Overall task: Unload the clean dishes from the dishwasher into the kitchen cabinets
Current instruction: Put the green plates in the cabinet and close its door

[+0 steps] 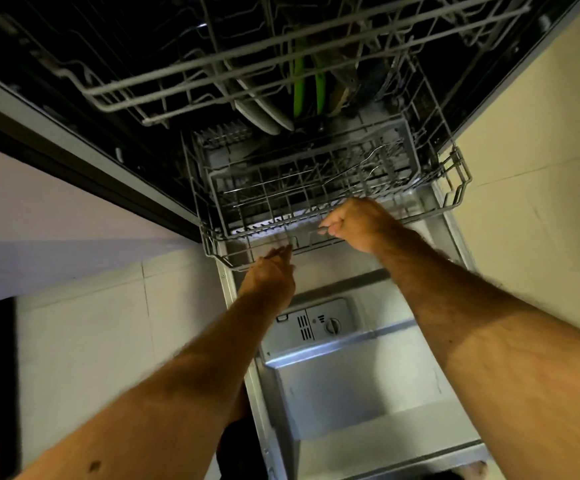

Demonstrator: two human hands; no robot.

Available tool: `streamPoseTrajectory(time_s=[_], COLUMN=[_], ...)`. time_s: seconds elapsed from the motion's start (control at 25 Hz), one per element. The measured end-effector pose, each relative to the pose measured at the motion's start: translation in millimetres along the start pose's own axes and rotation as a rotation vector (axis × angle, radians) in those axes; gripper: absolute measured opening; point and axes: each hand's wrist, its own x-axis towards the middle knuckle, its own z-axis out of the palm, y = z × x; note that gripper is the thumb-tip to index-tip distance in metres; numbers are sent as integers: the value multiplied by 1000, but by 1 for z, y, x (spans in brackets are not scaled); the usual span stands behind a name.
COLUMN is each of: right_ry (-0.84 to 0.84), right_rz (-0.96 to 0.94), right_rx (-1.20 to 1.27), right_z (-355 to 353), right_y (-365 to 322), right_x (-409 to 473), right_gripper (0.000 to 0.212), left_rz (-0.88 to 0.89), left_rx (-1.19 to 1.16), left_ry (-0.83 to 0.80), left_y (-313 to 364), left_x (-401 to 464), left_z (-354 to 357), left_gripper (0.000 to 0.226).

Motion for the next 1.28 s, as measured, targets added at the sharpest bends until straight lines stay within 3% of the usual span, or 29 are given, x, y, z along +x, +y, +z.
streamPoseTrajectory(time_s=[0.16, 0.28, 0.44, 0.64, 0.84, 0.88, 1.04, 1.28], right_ry=[-76, -104, -217, -286, -347, -365, -537, -679], right_rz=[20, 18, 71, 201, 280, 294, 324, 296], right_rx=[-1, -42, -48, -33, -12, -74, -318, -367], right_z=[2, 9, 16, 27, 51, 59, 86, 105], right_y=[1, 9, 21, 52, 81, 86, 95, 111], right_x=[-21, -42, -66, -90, -121, -125, -137, -168], right_gripper=[22, 23, 27, 66, 103, 101, 62, 50], left_rz=[78, 141, 108, 81, 88, 83, 39, 79], left_rx=[156, 313, 250, 200, 268, 262, 86, 69], left_ry=[94, 19, -13, 5, -140, -169, -206, -201], left_y=[3, 1, -5, -6, -6, -5, -9, -10], left_x=[-1, -1, -12, -33, -48, -52, -74, -110], left_z=[6, 15, 43, 79, 99, 103, 126, 155], left_gripper=[40, 29, 21, 25, 21, 20, 14, 22])
